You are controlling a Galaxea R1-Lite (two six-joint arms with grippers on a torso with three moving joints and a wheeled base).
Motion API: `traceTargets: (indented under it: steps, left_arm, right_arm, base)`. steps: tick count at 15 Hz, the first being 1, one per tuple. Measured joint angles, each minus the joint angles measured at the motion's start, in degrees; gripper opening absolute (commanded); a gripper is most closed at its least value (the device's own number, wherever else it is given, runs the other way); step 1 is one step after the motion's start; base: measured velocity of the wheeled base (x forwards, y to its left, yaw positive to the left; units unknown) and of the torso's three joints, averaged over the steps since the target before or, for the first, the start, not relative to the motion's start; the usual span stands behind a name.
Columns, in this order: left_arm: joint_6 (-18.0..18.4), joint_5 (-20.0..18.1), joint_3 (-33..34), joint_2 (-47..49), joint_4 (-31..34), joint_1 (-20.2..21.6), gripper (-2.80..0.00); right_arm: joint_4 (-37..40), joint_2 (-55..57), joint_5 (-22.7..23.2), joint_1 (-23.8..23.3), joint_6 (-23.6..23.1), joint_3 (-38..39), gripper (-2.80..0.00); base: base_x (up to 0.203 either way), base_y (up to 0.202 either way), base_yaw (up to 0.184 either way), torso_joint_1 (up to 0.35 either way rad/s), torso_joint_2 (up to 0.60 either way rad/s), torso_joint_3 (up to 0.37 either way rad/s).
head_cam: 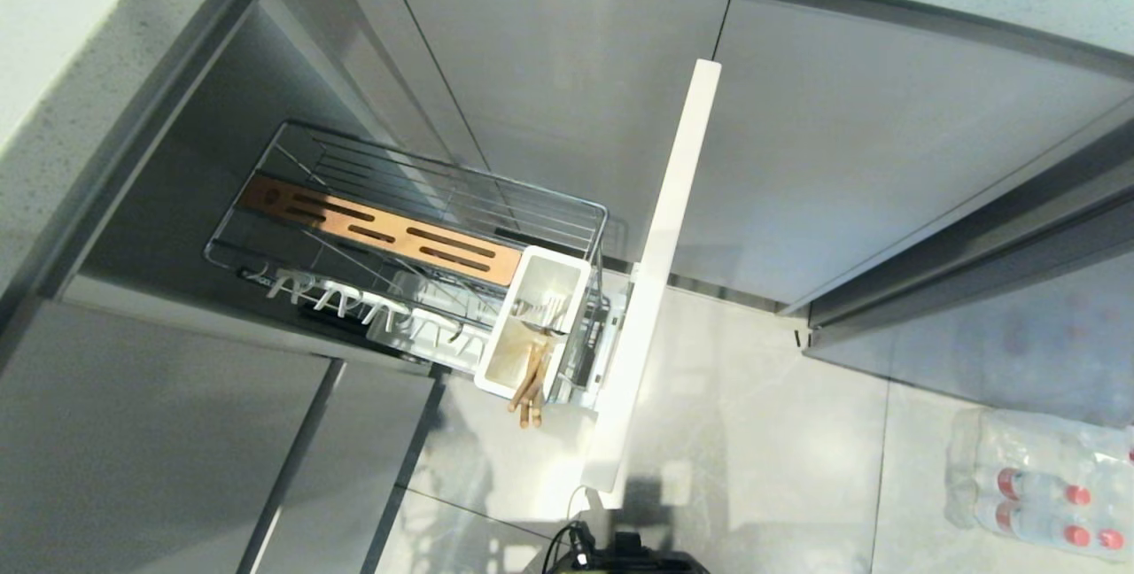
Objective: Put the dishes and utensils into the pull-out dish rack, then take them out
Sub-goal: Take the chopsticks out of the cupboard
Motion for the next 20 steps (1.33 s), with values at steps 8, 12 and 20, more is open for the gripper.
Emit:
traceTargets:
  steps: [8, 12, 20]
  left_arm:
    - [2.6, 9.12, 0.4, 0.53, 0.53, 26.78, -2.8]
    - [2.22, 18.85, 0.39, 3.66, 0.61, 29.69, -2.8]
    - [-10.57, 23.03, 0.25, 13.01, -8.86, 26.25, -2.8]
  right_arm:
    - [0.0, -0.02, 0.0, 0.0, -0.02, 0.0, -2.8]
    - [0.0, 0.0, 0.0, 0.0, -0.02, 0.0, -2.8]
    - [0.0, 0.0, -0.02, 0.0, -0.02, 0.0, -2.8]
  base:
    - [0.0, 0.0, 0.0, 0.0, 0.0, 0.0]
    - [0.0, 0.0, 0.0, 0.0, 0.0, 0.0]
    - [0.0, 0.0, 0.0, 0.0, 0.0, 0.0]
